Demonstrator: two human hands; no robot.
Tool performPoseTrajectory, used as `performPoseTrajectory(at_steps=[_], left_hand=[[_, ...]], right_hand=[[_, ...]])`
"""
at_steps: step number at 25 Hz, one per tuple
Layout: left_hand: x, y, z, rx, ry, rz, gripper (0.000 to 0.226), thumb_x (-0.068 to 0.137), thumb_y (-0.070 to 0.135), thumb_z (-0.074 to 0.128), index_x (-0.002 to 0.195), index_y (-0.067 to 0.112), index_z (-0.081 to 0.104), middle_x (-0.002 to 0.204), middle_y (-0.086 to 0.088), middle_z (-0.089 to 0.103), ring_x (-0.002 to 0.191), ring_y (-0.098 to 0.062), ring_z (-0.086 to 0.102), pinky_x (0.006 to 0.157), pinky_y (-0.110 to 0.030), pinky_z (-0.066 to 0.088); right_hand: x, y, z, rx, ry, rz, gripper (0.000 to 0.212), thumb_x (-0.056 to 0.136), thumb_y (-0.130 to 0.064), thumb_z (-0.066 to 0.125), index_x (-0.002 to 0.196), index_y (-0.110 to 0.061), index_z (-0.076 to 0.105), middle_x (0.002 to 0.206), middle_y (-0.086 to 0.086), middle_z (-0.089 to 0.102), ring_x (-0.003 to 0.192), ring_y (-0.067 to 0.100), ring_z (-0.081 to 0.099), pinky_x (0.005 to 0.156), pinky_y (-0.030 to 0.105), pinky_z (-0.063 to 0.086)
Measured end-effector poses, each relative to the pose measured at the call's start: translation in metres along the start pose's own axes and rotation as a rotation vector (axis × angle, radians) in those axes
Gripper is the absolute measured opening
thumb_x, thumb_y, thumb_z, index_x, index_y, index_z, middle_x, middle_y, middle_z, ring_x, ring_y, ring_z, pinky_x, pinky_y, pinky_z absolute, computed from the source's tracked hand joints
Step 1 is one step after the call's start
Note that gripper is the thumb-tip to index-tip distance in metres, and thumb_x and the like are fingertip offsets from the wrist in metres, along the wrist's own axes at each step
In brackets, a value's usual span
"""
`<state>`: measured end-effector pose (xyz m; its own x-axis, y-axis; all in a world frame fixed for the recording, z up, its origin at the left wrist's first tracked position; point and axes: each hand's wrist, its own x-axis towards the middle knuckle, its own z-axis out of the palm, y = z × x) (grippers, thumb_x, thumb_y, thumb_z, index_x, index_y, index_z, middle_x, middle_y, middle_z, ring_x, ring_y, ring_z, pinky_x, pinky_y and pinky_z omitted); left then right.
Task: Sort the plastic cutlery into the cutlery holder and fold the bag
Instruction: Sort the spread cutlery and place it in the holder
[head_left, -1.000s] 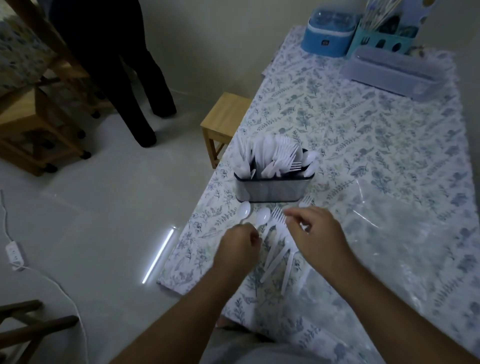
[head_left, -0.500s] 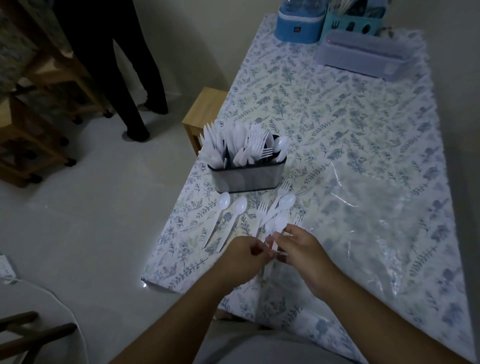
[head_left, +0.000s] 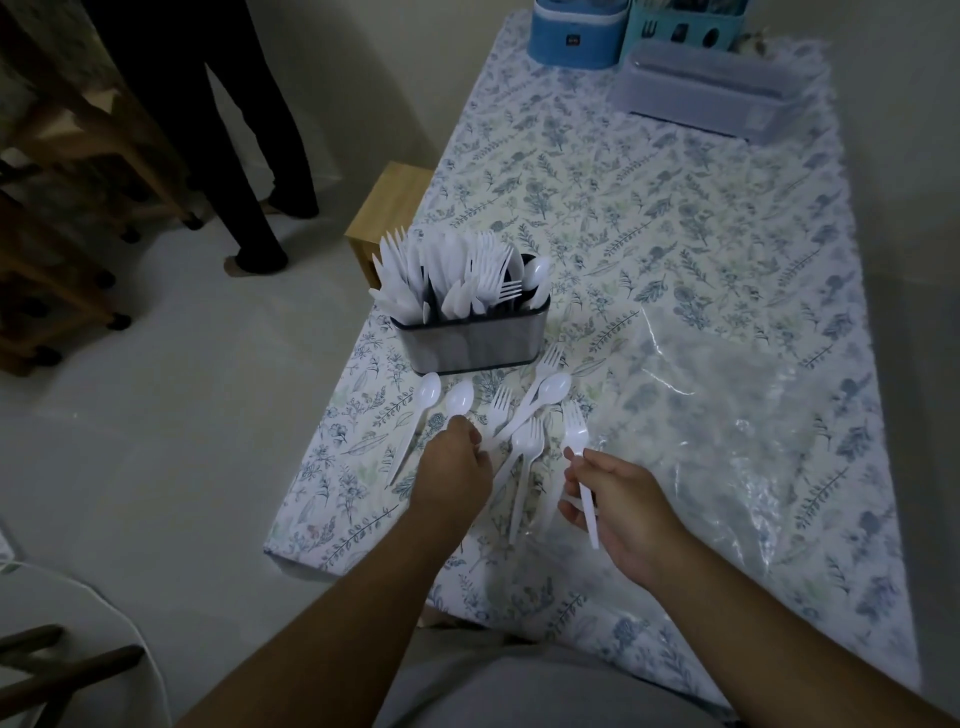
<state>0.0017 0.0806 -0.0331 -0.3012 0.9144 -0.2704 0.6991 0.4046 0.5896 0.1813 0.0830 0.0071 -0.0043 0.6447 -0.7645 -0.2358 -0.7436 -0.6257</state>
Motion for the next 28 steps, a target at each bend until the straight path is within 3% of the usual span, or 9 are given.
performPoseTrajectory(at_steps=[2,5,8,11,13,15,17,20,28], left_hand=[[-0.011,0.003,-0.003,-0.121,0.006,-0.026,0.011,0.095,0.011,0.061,0.105,0.015,0.058,0.092,-0.001,0.069,0.081,-0.014,0.066,0.068,-0.029,0.056],[-0.035,0.022,-0.007,-0.411,-0.066,-0.111,0.01,0.095,0.013,0.066,0.102,0.019,0.061,0.089,0.003,0.069,0.077,-0.012,0.065,0.065,-0.021,0.052],[-0.048,0.036,-0.002,-0.573,-0.256,-0.077,0.008,0.093,0.007,0.065,0.095,0.014,0.068,0.084,0.001,0.073,0.07,-0.008,0.065,0.063,-0.021,0.053],[-0.046,0.038,0.007,-0.445,-0.267,0.0,0.01,0.09,0.007,0.063,0.091,0.015,0.069,0.08,0.005,0.073,0.07,-0.005,0.067,0.066,-0.02,0.054],[-0.036,0.034,0.013,-0.257,-0.154,0.0,0.005,0.09,0.014,0.064,0.094,0.017,0.065,0.082,0.007,0.07,0.072,-0.006,0.065,0.061,-0.015,0.05],[-0.024,0.03,0.018,-0.128,-0.106,0.003,0.012,0.093,0.024,0.065,0.102,0.016,0.061,0.088,0.003,0.068,0.075,-0.012,0.064,0.062,-0.022,0.051],[-0.012,0.029,0.025,-0.066,-0.099,0.008,0.014,0.095,0.029,0.063,0.1,0.016,0.059,0.087,0.001,0.065,0.076,-0.014,0.062,0.062,-0.026,0.049],[0.001,0.035,0.033,0.04,-0.091,0.021,0.01,0.096,0.023,0.062,0.089,0.016,0.059,0.084,0.001,0.062,0.076,-0.015,0.061,0.062,-0.023,0.045],[0.004,0.049,0.041,-0.046,-0.071,0.081,0.017,0.094,0.02,0.065,0.109,0.012,0.061,0.101,-0.005,0.062,0.083,-0.016,0.063,0.076,-0.031,0.057]], right_hand=[[0.001,-0.002,0.001,0.042,-0.002,0.019,0.02,0.102,-0.006,0.052,0.116,-0.001,0.066,0.084,0.008,0.055,0.073,0.018,0.052,0.077,0.038,0.05],[0.004,-0.001,0.004,0.074,-0.032,0.012,0.021,0.102,-0.004,0.048,0.114,0.001,0.065,0.079,0.008,0.053,0.07,0.018,0.051,0.081,0.037,0.045],[0.001,0.003,0.007,0.039,-0.137,-0.023,0.022,0.103,-0.015,0.053,0.106,-0.005,0.072,0.09,0.01,0.076,0.084,0.021,0.073,0.081,0.032,0.056],[0.0,0.006,0.004,-0.041,-0.104,-0.063,0.023,0.103,-0.019,0.054,0.104,-0.01,0.074,0.102,0.006,0.077,0.093,0.016,0.074,0.072,0.027,0.058],[0.003,0.006,-0.003,-0.071,-0.029,-0.077,0.025,0.105,-0.019,0.049,0.108,-0.007,0.071,0.092,0.009,0.073,0.079,0.022,0.071,0.068,0.035,0.057],[0.002,0.006,-0.012,-0.235,0.027,-0.107,0.027,0.106,-0.021,0.045,0.113,-0.011,0.069,0.085,0.008,0.064,0.066,0.019,0.056,0.059,0.033,0.048],[0.001,0.009,-0.018,-0.316,0.051,-0.109,0.029,0.107,-0.024,0.041,0.116,-0.017,0.067,0.083,0.005,0.059,0.063,0.016,0.045,0.056,0.031,0.038],[0.004,0.014,-0.024,-0.285,0.059,-0.057,0.03,0.108,-0.024,0.038,0.123,-0.017,0.064,0.085,0.006,0.056,0.065,0.015,0.044,0.056,0.029,0.037],[0.009,0.018,-0.036,-0.092,0.065,0.015,0.026,0.104,-0.015,0.048,0.12,-0.011,0.067,0.091,0.008,0.055,0.068,0.015,0.045,0.061,0.028,0.034]])
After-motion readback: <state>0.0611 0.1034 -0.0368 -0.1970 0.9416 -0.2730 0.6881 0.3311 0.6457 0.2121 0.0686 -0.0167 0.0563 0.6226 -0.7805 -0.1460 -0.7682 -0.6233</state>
